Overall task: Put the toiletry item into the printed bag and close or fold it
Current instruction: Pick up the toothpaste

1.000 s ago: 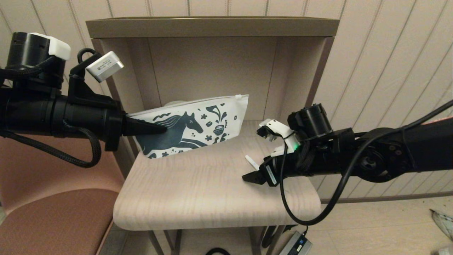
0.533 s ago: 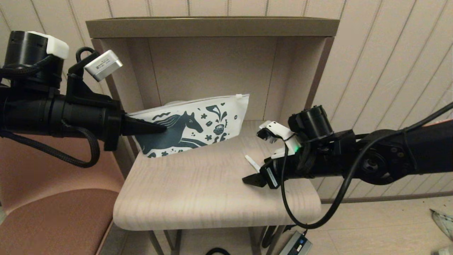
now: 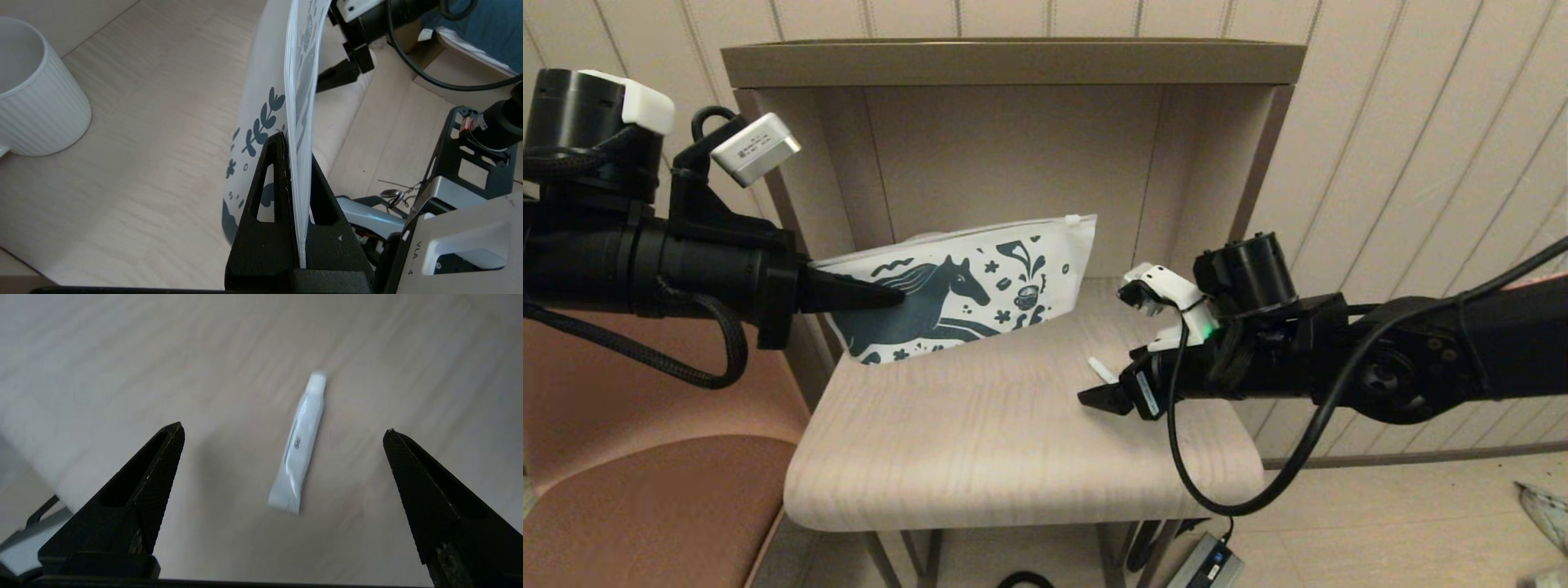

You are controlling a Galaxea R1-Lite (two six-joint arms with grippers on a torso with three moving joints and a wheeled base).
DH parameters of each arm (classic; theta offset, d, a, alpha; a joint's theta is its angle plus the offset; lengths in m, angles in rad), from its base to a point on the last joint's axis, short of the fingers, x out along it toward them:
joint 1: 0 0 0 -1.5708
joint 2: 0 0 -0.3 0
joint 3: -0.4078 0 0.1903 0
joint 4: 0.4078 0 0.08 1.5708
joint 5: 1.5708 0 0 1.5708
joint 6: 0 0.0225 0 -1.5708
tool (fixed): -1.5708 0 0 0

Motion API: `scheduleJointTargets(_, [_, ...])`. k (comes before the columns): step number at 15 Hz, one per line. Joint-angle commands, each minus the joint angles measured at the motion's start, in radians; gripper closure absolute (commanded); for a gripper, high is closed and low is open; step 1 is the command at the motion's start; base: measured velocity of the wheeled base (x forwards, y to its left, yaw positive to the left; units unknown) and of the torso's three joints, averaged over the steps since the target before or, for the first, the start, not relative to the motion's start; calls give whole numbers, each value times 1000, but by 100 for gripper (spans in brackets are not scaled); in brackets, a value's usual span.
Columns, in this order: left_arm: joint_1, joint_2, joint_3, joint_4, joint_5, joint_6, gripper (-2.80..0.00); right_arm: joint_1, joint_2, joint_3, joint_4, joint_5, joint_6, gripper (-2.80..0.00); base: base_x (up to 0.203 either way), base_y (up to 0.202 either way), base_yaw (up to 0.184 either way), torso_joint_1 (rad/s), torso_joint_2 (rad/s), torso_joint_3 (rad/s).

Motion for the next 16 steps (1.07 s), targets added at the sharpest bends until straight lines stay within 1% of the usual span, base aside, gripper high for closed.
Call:
scheduleJointTargets(1, [0, -1, 1, 1, -4, 2, 0, 0, 18, -7, -7, 3, 0, -280, 0, 0, 0, 0, 0, 0])
scheduleJointTargets(8, [0, 3, 0, 1, -4, 2, 0, -3, 36, 5, -7, 3, -2, -280, 0, 0, 0, 0, 0, 0])
scheduleJointTargets(9, [0, 2, 1, 1, -4, 2, 0, -5, 42, 3, -8, 4, 0, 0, 0, 0, 0, 0, 0, 0])
scheduleJointTargets(16, [0, 0, 1, 1, -4, 2, 0, -3, 41, 7, -8, 4, -2, 0, 0, 0, 0, 0, 0, 0])
